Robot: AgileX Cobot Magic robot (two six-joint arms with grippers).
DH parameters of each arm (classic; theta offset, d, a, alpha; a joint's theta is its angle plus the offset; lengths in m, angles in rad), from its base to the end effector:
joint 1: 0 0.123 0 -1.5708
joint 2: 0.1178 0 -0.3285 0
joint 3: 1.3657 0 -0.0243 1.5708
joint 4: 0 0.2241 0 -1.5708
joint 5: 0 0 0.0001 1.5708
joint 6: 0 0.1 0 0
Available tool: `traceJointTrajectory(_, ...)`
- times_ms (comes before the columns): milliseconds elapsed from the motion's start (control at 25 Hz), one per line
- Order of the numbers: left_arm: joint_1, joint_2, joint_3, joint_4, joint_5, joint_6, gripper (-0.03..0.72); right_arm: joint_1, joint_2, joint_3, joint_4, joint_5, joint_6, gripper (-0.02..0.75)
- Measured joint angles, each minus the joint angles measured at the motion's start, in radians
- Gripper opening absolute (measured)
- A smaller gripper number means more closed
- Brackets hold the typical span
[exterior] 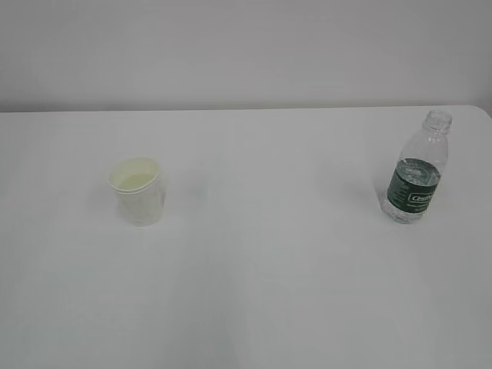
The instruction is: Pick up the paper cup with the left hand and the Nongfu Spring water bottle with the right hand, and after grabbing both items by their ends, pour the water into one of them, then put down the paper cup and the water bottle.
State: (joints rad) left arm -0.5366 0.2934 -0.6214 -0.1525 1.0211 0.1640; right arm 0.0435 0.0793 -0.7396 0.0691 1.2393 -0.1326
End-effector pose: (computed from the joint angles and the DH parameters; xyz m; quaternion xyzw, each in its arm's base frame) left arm -0.0274 0.0012 0.3108 0.2983 0.8314 -0.1604 0.4406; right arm -0.0866 0.0028 0.3104 -0.0825 0.8535 0.0109 0.5144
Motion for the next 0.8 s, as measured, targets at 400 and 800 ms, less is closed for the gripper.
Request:
traceJointTrajectory(400,0.000,-0.082,0.000,-0.002,0.042,0.000,0.470,0.000,-0.099,-0.006,0.016,0.035,-0.005,0.590)
traceJointTrajectory(800,0.000,-0.212,0.006,-0.002,0.076,-0.011,0.459,0.000,-0.099,0.000,0.025,0.037,-0.007,0.590)
